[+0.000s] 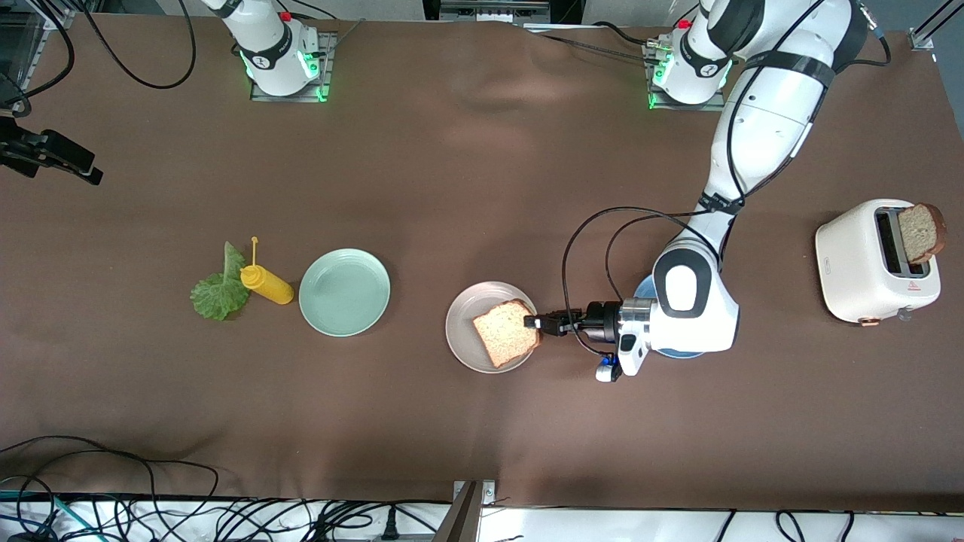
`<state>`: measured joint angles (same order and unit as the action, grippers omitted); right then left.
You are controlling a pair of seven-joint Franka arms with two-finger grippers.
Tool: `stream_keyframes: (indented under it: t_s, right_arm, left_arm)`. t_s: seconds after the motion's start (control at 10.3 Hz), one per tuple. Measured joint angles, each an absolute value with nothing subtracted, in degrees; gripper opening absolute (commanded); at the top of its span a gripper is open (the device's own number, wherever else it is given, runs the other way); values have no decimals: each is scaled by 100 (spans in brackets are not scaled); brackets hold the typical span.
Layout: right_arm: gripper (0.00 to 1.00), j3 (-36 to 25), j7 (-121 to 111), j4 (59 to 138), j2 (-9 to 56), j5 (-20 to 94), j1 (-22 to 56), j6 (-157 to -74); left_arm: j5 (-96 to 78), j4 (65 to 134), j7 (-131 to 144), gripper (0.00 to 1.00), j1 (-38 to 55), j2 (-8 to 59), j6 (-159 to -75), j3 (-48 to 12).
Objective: Make sandwich on beige plate with both arms
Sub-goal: 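Carry the bread slice over the beige plate and lower it, then release the bread with the left gripper while the right gripper reaches lettuce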
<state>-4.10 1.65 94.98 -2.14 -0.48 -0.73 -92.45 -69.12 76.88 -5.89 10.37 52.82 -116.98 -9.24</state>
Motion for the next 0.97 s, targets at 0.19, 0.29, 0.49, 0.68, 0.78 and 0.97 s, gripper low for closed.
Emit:
stream_keyframes:
  t_s: [0.19,0.29,0.49,0.68,0.78,0.97]
  right_arm:
    - [100,-410,165,9498,-214,-48,-73,-9245]
    - [100,-410,165,9498,-214,-48,-73,-9245]
    - [100,-410,165,9498,-214,-48,-73,-9245]
    - [100,-408,165,9498,-214,-48,-73,-9245]
    - [100,-408,165,9498,-214,-48,-73,-9245]
    - [100,-408,165,9498,-214,-48,-73,-9245]
  left_arm:
    - [-7121,7687,-585,0,1177,5344,-11830,-925]
    - [-7265,7687,-585,0,1218,5361,-11872,-925]
    - [-7324,7686,-585,0,1250,5370,-11886,-925]
    - [-7326,7685,-585,14,1279,5375,-11998,-924]
    - [-7327,7686,-585,47,1291,5390,-12014,-925]
    - [-7328,7686,-581,100,1304,5407,-12032,-924]
